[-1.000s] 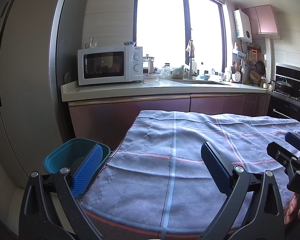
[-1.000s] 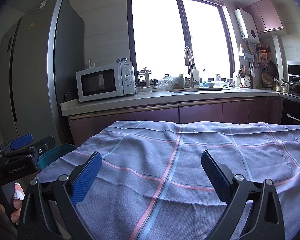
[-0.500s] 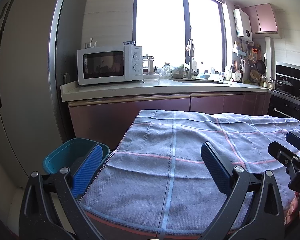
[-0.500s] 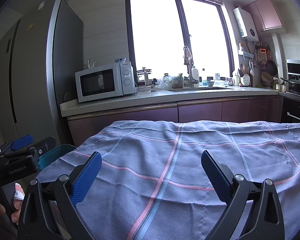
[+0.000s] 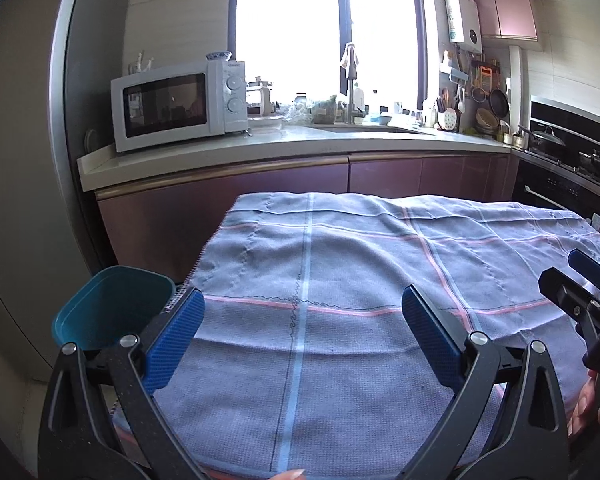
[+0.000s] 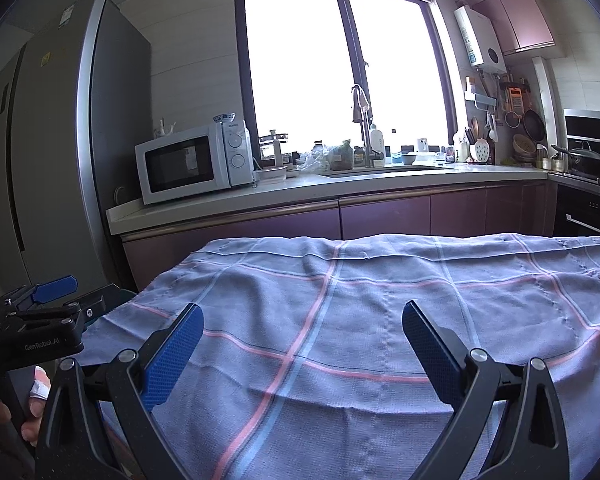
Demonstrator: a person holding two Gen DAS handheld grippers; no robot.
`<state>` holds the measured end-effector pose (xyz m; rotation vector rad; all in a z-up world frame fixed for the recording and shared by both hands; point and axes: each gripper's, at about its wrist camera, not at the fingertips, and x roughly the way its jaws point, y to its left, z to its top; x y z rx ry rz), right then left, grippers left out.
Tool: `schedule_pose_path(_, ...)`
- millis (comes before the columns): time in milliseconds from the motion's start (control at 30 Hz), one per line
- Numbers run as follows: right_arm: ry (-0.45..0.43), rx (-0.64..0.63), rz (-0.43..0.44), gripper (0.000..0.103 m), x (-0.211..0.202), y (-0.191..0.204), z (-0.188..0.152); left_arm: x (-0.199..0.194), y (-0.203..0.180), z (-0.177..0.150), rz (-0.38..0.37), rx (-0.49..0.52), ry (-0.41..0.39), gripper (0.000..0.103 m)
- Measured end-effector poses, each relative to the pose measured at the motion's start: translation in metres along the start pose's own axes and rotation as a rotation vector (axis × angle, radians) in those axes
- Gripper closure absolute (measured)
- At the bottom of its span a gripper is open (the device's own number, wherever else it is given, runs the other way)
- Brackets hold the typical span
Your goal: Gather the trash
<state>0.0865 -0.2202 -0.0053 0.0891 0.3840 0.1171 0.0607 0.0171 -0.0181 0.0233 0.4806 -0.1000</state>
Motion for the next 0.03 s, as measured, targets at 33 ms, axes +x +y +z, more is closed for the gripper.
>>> schedule_pose_path(33, 0.013, 0.006, -0.014, 0.007, 0.0013, -0.0089, 0.0013, 0.0082, -0.0026, 0.0036, -0.018, -0.001, 0.019, 0.006)
